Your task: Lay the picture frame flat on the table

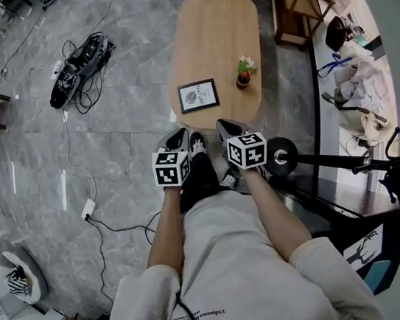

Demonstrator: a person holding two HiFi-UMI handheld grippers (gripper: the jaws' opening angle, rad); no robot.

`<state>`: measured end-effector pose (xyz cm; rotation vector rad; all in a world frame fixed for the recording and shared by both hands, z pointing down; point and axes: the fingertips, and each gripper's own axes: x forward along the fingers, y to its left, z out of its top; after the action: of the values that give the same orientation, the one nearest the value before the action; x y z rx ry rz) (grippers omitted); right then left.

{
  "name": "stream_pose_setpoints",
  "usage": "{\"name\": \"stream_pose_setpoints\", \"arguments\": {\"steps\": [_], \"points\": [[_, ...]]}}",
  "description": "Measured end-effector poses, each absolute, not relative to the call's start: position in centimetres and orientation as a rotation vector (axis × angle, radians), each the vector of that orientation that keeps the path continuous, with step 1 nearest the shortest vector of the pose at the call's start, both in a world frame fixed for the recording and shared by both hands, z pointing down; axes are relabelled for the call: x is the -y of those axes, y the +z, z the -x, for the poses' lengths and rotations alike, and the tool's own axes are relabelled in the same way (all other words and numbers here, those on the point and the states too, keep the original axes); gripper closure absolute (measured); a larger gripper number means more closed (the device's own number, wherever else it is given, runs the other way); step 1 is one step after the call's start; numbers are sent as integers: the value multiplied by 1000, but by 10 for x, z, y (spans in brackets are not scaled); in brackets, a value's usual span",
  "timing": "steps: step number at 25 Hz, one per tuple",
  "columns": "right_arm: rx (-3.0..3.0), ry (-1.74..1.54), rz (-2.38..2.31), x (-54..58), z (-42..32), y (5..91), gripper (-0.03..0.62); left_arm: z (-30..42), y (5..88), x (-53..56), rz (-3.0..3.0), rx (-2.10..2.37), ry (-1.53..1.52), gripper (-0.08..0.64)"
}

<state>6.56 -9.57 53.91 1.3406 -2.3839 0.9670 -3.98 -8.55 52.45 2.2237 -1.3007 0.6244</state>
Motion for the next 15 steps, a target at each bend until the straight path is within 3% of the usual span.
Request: {"name": "stream_pose_setpoints", "arguments": {"steps": [15], "points": [[2332, 926, -1312, 81, -78, 548, 561, 29, 543, 72, -2144, 1268, 642, 535]]}}
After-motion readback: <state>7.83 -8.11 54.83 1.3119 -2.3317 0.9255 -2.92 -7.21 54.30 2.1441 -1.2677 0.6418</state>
